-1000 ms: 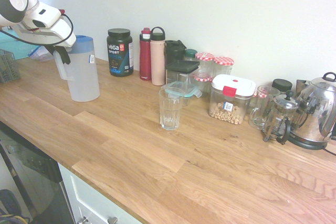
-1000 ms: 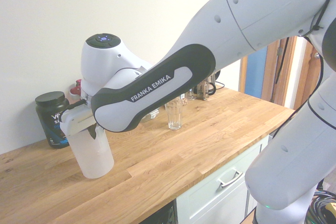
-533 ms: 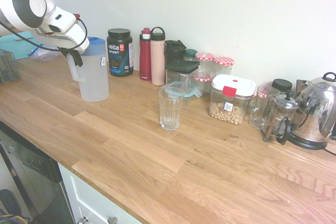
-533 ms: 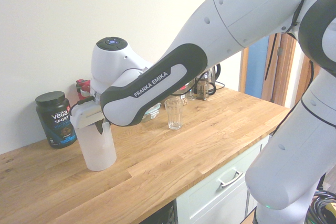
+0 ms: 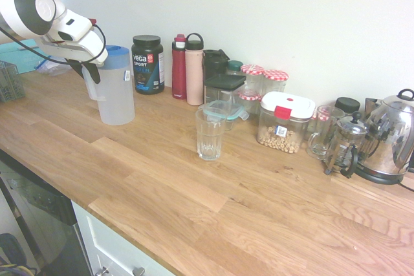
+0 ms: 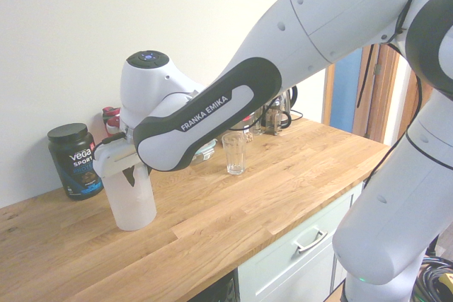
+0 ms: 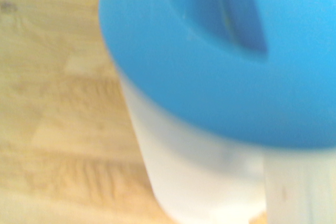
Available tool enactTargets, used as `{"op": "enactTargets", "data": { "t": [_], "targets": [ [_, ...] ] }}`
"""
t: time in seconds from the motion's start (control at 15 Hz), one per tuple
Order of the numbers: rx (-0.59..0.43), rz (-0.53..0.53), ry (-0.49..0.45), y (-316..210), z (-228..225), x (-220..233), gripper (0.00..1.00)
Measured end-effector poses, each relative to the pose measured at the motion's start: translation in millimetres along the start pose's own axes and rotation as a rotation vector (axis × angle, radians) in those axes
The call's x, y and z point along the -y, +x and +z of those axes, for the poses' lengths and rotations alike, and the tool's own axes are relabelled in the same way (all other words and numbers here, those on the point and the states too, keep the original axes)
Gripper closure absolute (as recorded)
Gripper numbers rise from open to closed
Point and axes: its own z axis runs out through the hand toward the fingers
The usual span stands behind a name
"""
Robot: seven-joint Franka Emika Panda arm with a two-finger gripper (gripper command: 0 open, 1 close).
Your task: Pour me some water
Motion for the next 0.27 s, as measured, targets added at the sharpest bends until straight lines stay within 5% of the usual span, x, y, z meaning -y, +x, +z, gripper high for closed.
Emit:
{"op": "enactTargets", "data": {
  "t": [0.27],
  "targets": [
    [0.109, 0.0, -0.188, -31, -39, -25, 0.0]
  ]
}}
